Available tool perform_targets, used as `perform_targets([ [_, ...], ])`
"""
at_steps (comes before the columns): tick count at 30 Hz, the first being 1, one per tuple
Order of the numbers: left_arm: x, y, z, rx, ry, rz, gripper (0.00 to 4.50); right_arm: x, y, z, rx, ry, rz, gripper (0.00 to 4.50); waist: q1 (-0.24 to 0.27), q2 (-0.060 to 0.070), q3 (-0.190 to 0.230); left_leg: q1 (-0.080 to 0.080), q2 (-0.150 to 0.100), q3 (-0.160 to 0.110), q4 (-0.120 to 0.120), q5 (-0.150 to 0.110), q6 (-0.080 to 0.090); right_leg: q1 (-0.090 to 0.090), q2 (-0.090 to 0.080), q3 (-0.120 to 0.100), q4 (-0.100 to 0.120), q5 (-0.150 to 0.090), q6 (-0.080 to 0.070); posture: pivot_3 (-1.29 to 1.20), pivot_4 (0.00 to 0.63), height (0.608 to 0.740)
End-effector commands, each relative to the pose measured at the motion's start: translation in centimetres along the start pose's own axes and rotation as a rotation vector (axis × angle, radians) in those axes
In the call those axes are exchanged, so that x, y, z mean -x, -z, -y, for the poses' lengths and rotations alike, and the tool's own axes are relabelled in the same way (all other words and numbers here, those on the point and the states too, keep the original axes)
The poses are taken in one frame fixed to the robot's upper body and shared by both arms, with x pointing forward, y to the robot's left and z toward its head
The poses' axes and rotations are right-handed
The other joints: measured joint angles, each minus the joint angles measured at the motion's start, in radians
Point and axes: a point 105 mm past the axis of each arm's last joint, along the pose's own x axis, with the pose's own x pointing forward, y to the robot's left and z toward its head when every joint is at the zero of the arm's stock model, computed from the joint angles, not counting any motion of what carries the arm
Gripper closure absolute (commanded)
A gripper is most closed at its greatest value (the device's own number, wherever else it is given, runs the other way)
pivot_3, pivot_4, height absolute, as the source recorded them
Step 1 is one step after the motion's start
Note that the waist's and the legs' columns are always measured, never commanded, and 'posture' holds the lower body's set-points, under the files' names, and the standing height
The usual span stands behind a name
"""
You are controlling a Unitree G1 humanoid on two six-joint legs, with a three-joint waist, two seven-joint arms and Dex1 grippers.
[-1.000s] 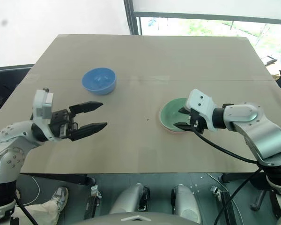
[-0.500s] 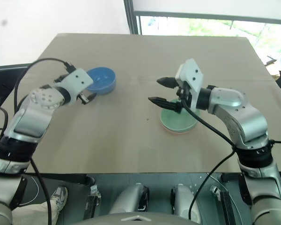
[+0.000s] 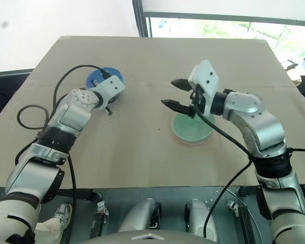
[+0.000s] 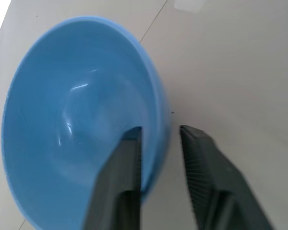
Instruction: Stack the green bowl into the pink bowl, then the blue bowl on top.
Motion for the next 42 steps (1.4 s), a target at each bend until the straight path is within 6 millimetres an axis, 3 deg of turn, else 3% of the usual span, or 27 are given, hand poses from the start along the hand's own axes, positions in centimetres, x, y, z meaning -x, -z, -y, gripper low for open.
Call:
perform_targets([
  [1, 0.2, -1.2, -1.3, -0.011, -0.03, 0.038, 4.44, 1.0, -1.4, 0.4, 0.041, 0.05, 0.034, 1.22, 0.002, 0.0, 0.0, 0.0, 0.0, 0.0, 0.001, 0.0, 0.0, 0.0, 0.0, 0.0, 0.001, 0.0, 0.0, 0.0, 0.15, 0.74],
  [3, 0.4, -2.2, -1.4, -0.005, -0.025, 0.085, 4.44, 1.2, -1.4, 0.4, 0.044, 0.06, 0.028, 1.22, 0.004, -0.001, 0.0, -0.001, 0.0, 0.0, 0.003, -0.001, 0.001, 0.0, 0.0, 0.0, 0.002, 0.0, 0.0, 0.0, 0.15, 0.74],
  [5, 1.4, -4.6, -1.5, 0.012, -0.003, 0.203, 4.44, 1.5, -1.4, 0.5, 0.047, 0.075, 0.024, 1.22, 0.007, -0.001, 0.001, -0.001, 0.0, -0.001, 0.005, -0.001, 0.002, 0.0, -0.001, 0.0, 0.003, 0.0, 0.0, 0.0, 0.15, 0.74],
  [7, 4.0, -8.8, -0.2, 0.001, 0.122, 0.419, 4.44, 2.0, -1.5, 0.9, 0.051, 0.108, 0.024, 1.22, 0.008, -0.003, 0.001, -0.003, 0.0, -0.001, 0.006, -0.001, 0.001, -0.001, -0.001, -0.001, 0.003, 0.0, 0.0, 0.0, 0.15, 0.74],
  [8, 6.3, -11.5, 1.5, -0.036, 0.233, 0.581, 4.44, 2.7, -1.8, 1.5, 0.054, 0.15, 0.027, 1.22, 0.009, -0.003, 0.001, -0.005, 0.0, -0.003, 0.007, -0.001, 0.001, -0.001, -0.001, -0.002, 0.003, 0.0, 0.0, 0.0, 0.15, 0.74],
  [12, 12.0, -15.5, 6.0, -0.133, 0.521, 0.935, 4.44, 5.3, -2.6, 3.2, 0.046, 0.284, 0.044, 1.22, 0.011, -0.003, 0.001, -0.012, -0.002, -0.004, 0.009, -0.001, 0.002, -0.007, -0.005, -0.003, 0.004, 0.0, 0.0, 0.0, 0.15, 0.74],
  [14, 13.1, -16.0, 8.0, -0.205, 0.643, 1.0, 4.44, 7.9, -3.4, 4.3, 0.001, 0.4, 0.091, 1.22, 0.01, -0.003, 0.001, -0.012, -0.002, -0.004, 0.008, -0.001, 0.002, -0.005, -0.004, -0.002, 0.0, 0.0, 0.0, 0.0, 0.15, 0.74],
  [18, 12.4, -16.6, 10.2, -0.296, 0.751, 1.025, 4.44, 12.3, -4.7, 4.3, -0.051, 0.533, 0.166, 1.22, 0.008, -0.002, 0.001, -0.01, -0.001, -0.003, 0.008, -0.001, 0.001, -0.004, -0.003, -0.002, 0.001, 0.0, 0.0, 0.0, 0.15, 0.74],
  [21, 11.7, -16.7, 11.1, -0.339, 0.782, 1.017, 4.44, 14.1, -4.2, 2.3, -0.039, 0.525, 0.097, 1.22, 0.008, -0.002, 0.0, -0.008, -0.001, -0.003, 0.008, -0.003, 0.005, -0.004, -0.002, -0.002, 0.005, 0.0, 0.0, 0.0, 0.15, 0.74],
  [25, 11.3, -16.9, 11.9, -0.376, 0.814, 1.03, 4.44, 16.6, -1.8, -0.9, -0.062, 0.488, -0.099, 1.22, 0.007, -0.002, 0.0, -0.008, -0.001, -0.003, 0.009, -0.004, 0.007, -0.003, -0.001, -0.002, 0.005, 0.0, 0.001, 0.0, 0.15, 0.74],
  [27, 11.2, -16.8, 12.1, -0.399, 0.836, 1.026, 4.44, 19.0, -0.8, -2.3, -0.069, 0.496, -0.219, 1.22, 0.009, -0.002, 0.0, -0.008, -0.001, -0.003, 0.01, -0.004, 0.008, -0.002, 0.0, -0.002, 0.005, 0.0, 0.001, 0.0, 0.15, 0.74],
  [30, 11.2, -17.0, 12.2, -0.436, 0.874, 1.029, 4.44, 21.8, -1.0, -3.5, -0.073, 0.511, -0.3, 1.22, 0.01, -0.001, 0.0, -0.005, -0.001, -0.003, 0.011, -0.005, 0.01, 0.002, 0.0, -0.003, 0.003, 0.0, 0.002, 0.0, 0.15, 0.74],
  [36, 11.4, -16.8, 12.7, -0.51, 0.987, 1.044, 4.44, 22.5, -1.2, -4.5, -0.06, 0.5, -0.326, 1.22, 0.005, -0.002, 0.001, 0.01, 0.003, -0.001, 0.01, -0.007, 0.011, 0.017, 0.002, -0.001, -0.005, 0.0, 0.005, 0.0, 0.15, 0.74],
  [39, 11.5, -16.5, 12.7, -0.5, 1.059, 1.012, 3.73, 21.9, -1.0, -4.4, -0.055, 0.498, -0.312, 1.22, 0.006, -0.002, 0.001, 0.01, 0.003, -0.001, 0.01, -0.006, 0.011, 0.018, 0.002, 0.0, -0.005, 0.0, 0.005, 0.0, 0.15, 0.74],
  [42, 11.3, -17.3, 11.9, -0.44, 0.985, 1.05, 2.68, 21.3, -0.9, -4.3, -0.056, 0.483, -0.294, 1.22, 0.007, -0.002, 0.001, 0.009, 0.003, -0.001, 0.01, -0.006, 0.011, 0.017, 0.002, -0.001, -0.005, 0.0, 0.005, 0.0, 0.15, 0.74],
])
